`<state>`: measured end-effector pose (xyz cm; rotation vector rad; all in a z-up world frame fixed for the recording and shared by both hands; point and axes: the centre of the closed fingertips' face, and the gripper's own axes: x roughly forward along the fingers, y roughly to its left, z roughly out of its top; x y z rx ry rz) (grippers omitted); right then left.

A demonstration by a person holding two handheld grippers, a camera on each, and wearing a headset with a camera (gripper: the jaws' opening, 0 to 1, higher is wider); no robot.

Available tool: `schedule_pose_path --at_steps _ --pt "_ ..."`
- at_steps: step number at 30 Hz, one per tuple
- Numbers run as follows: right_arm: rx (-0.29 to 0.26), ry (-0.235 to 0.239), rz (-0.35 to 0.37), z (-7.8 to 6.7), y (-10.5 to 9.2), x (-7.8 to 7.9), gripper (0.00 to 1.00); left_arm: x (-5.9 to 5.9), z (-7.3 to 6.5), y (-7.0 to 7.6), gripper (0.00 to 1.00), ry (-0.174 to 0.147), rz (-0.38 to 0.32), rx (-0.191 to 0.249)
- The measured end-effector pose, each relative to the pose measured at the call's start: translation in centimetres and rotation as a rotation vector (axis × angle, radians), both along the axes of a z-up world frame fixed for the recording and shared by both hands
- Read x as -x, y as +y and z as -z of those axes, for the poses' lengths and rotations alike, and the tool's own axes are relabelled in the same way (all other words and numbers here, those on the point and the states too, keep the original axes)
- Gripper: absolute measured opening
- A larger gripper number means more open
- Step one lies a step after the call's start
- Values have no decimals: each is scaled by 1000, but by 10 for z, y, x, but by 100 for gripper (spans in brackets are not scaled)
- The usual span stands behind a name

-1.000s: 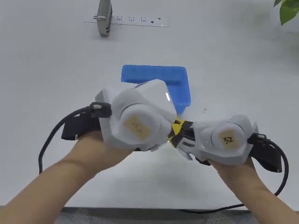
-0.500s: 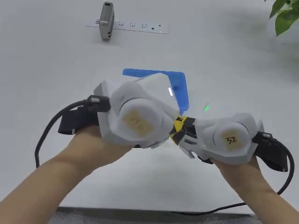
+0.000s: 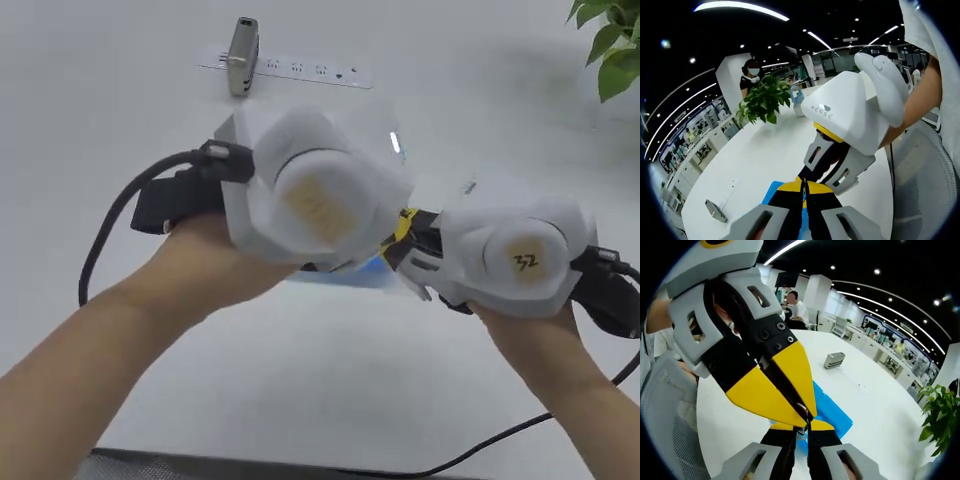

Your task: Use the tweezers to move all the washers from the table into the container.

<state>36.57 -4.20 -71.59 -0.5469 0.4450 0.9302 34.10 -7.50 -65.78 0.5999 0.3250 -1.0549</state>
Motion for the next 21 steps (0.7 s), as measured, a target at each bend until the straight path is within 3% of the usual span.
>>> schedule_pose_path --at_steps 6,12,21 --pt "5 -9 -7 4 6 -17 4 -17 4 5 0 -4 -9 -4" --pt "-5 18 -1 19 10 -32 4 -34 18 9 0 8 -24 -16" --pt "17 68 -3 44 12 -48 4 -54 45 12 0 52 -42 -15"
